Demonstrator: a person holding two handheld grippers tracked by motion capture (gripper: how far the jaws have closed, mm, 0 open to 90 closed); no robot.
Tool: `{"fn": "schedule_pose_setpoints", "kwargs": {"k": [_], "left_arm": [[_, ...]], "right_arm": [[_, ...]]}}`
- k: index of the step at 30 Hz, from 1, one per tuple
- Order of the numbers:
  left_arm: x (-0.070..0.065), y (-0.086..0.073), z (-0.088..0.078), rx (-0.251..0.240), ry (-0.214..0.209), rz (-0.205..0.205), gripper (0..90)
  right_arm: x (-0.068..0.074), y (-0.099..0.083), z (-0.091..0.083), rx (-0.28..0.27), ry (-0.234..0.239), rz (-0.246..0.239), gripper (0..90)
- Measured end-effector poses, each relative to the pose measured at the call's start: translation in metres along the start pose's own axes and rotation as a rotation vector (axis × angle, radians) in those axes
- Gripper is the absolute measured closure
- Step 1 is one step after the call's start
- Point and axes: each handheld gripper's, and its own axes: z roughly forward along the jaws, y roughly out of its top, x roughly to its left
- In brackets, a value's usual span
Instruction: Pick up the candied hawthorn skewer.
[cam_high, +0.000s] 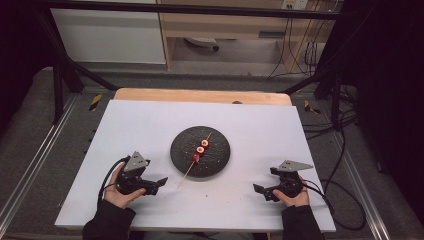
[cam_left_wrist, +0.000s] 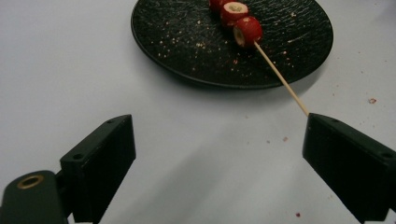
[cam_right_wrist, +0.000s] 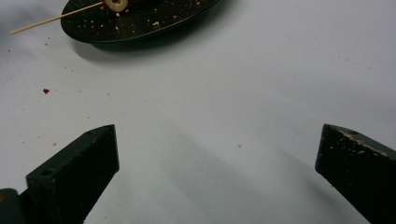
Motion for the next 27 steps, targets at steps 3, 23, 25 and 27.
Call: {"fn": "schedule_pose_setpoints", "kwargs": {"k": [3,23,25,27], "left_arm": [[-0.004,0.008,0.005,0.010,0.002,0.008,9.5],[-0.031,0.050,0.056,0.131,0.003,0.020,30.1],[-0.033,0.052,0.061,0.141,0.006,0.013,34.1],[-0.035,0.054,0.065,0.154,0.009,0.007,40.7]], "right_arm": [[0.000,0.000,0.000,0.003,-0.001,0.003,0.5],[0.001,0.000,0.001,0.005,-0.002,0.004,0.6],[0.001,0.000,0.001,0.004,0.000,0.004,0.6],[0.000,0.000,0.001,0.002,0.001,0.005,0.6]]}}
